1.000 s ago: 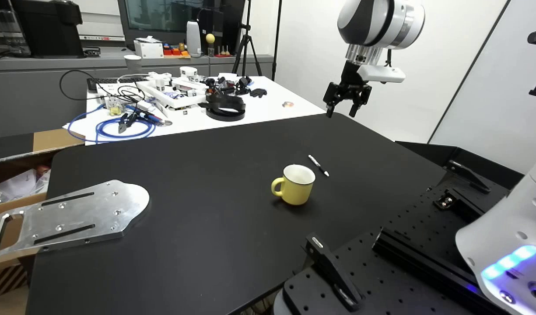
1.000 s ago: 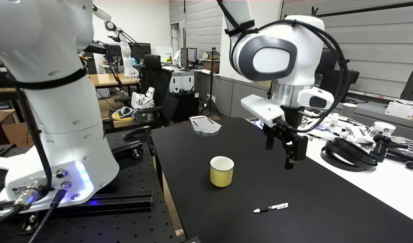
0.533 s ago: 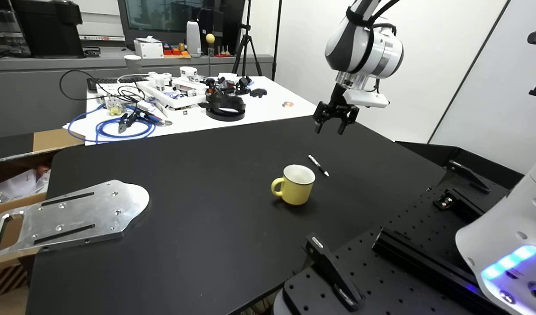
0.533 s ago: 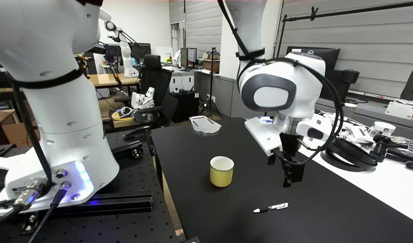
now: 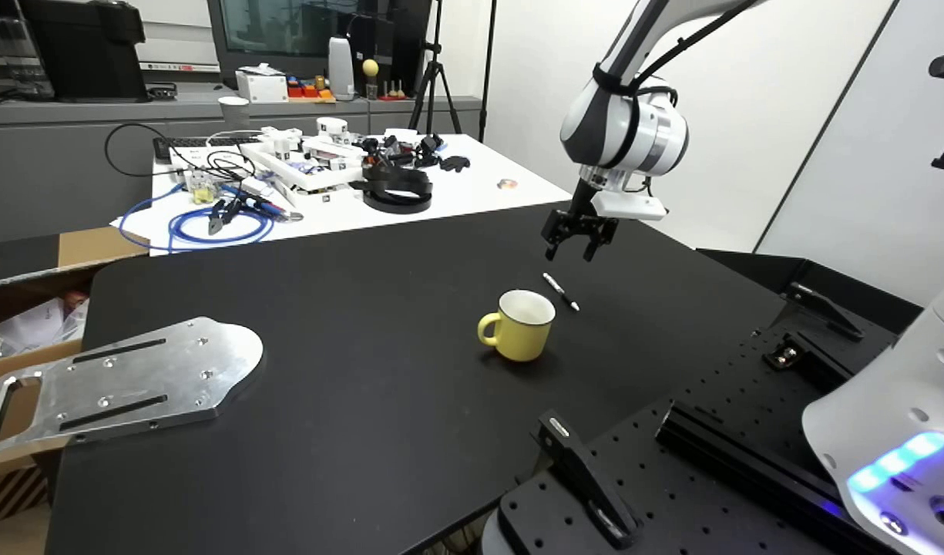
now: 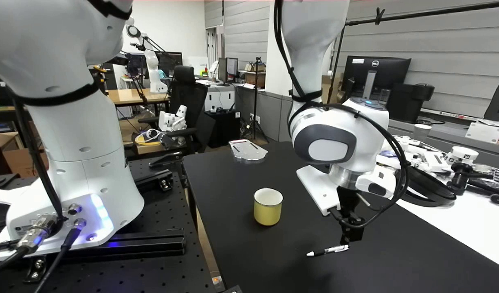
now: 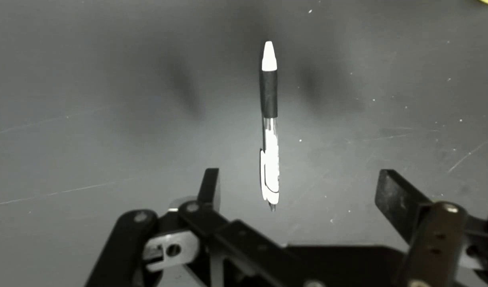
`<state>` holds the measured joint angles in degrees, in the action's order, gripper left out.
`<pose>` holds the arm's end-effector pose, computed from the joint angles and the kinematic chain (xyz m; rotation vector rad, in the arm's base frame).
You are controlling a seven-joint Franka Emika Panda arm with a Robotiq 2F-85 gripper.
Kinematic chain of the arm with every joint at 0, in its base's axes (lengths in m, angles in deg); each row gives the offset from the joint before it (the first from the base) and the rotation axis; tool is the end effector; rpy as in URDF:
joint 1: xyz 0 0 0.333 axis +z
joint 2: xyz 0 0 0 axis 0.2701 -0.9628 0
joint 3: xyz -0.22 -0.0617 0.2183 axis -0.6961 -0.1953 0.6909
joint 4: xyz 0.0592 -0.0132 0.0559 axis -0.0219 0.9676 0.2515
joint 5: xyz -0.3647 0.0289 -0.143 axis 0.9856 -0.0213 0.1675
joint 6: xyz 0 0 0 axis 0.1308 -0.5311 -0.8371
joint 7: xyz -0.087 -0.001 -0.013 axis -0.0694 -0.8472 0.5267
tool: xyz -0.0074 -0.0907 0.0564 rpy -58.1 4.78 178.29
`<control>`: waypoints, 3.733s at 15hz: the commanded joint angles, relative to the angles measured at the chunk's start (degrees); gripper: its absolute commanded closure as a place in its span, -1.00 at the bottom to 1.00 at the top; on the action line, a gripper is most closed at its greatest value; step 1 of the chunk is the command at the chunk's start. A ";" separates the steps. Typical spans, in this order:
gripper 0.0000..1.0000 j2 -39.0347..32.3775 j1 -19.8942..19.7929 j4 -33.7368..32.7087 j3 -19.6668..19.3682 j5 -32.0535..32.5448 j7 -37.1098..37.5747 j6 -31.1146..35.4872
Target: Pick the pen and put it in the cup
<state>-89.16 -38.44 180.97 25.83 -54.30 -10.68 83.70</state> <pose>0.5008 -0.1647 0.0478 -3.0355 0.3890 -0.1199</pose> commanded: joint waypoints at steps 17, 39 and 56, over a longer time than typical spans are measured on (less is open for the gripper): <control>-1.00 -10.08 7.10 -4.58 -5.63 6.89 5.86 4.53; 0.94 -5.55 6.85 -7.64 -9.39 4.71 11.46 -3.41; 0.94 6.80 11.50 -12.24 -10.91 2.53 18.63 -29.25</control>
<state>-84.99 -28.68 169.17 15.35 -51.57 4.94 58.59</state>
